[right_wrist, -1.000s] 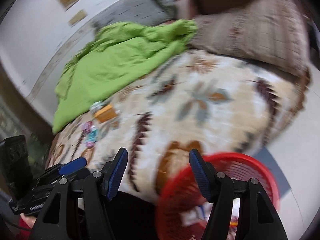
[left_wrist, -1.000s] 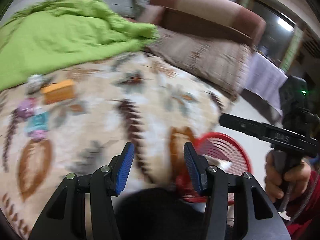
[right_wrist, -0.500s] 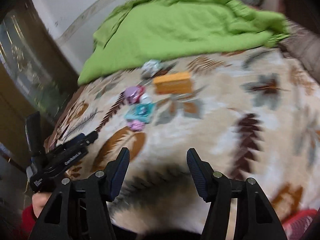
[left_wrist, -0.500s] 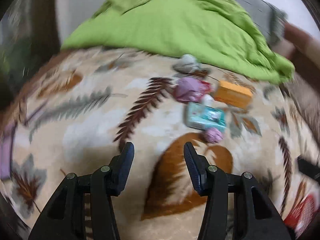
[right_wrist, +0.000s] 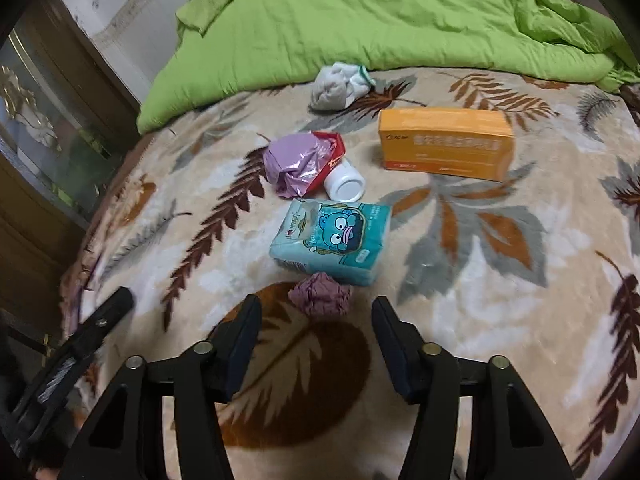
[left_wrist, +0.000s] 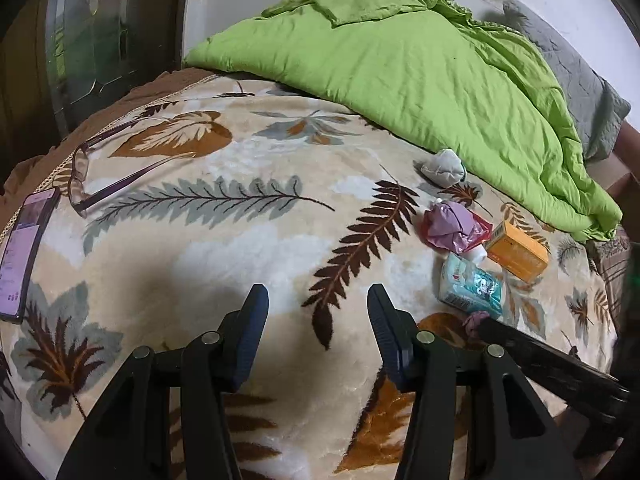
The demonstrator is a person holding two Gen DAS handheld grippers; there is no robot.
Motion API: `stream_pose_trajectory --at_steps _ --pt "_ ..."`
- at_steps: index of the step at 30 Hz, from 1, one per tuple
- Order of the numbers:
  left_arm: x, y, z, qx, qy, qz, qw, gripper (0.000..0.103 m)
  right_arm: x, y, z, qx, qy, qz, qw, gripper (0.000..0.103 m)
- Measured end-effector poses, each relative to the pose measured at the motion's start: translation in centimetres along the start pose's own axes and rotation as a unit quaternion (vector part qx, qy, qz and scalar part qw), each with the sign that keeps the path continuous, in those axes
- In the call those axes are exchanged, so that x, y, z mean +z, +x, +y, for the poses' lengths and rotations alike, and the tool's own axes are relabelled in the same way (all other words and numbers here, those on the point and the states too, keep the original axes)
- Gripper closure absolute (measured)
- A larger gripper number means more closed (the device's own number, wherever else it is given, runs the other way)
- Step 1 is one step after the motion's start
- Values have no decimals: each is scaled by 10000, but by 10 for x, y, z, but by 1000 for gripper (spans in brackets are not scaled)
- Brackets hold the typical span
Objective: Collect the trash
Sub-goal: 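Grasp the blue-green wipes packet with the left tool while the right grasps pink paper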
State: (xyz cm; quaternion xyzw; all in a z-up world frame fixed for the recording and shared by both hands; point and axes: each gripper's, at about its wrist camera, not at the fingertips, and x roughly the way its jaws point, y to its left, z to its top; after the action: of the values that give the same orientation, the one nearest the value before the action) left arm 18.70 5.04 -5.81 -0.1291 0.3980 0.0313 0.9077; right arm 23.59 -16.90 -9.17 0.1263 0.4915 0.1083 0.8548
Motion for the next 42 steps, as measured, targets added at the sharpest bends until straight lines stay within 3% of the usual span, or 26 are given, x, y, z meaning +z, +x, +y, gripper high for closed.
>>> stream_pose_trajectory --at_steps 3,8,12,15,18,20,22,24,27,29,30,31,33,35,39,42 --pt "0 1 -5 -129 78 41 9999 53 -1 13 -2 8 28 158 9999 70" --pt "5 11 -27 -868 390 386 9947 53 -9 -11 -13 161 164 -205 9995 72" --pt "20 38 -53 -1810 668 1019 9759 53 -25 -58 -27 77 409 -818 9958 72" --pt "33 72 -79 -2146 1006 1432 9609 53 -40 -83 -36 55 547 -1098 9924 72" --pt "42 100 -92 -2322 1073 1629 9529 53 -50 -97 -49 239 825 -1221 9888 72" --pt "47 115 -97 -1988 1098 1528 9618 53 -52 -103 -54 304 943 -1345 9860 72" --pt "49 127 -98 -2037 1038 1557 9610 53 -51 -101 -59 378 1062 -1327 9847 72" --pt "43 131 -99 -2334 981 1722 9520 53 -50 -99 -62 460 1138 -1312 9837 72" --pt "27 121 -106 -2626 1346 1963 9351 53 -51 -101 -67 524 1277 -1409 9804 72" --pt "13 103 -111 -2912 1667 2117 9179 53 -54 -107 -72 493 1396 -1527 9771 72" --pt "4 92 -112 -3141 1844 2256 9036 53 -56 -111 -74 452 1429 -1613 9755 72" --pt "-2 81 -113 -3251 1987 2312 8952 53 -57 -115 -76 410 1436 -1682 9744 72" --pt "-9 58 -114 -3336 2323 2152 8879 52 -61 -122 -82 402 1526 -1772 9714 72" --pt "-6 45 -116 -3183 2446 1903 8959 50 -62 -124 -87 419 1641 -1795 9691 72" --pt "15 44 -126 -2696 2296 1526 9226 29 -60 -124 -86 383 1624 -1783 9697 72" --pt "19 56 -144 -2748 2332 1703 9171 29 -61 -124 -87 378 1621 -1799 9695 72"
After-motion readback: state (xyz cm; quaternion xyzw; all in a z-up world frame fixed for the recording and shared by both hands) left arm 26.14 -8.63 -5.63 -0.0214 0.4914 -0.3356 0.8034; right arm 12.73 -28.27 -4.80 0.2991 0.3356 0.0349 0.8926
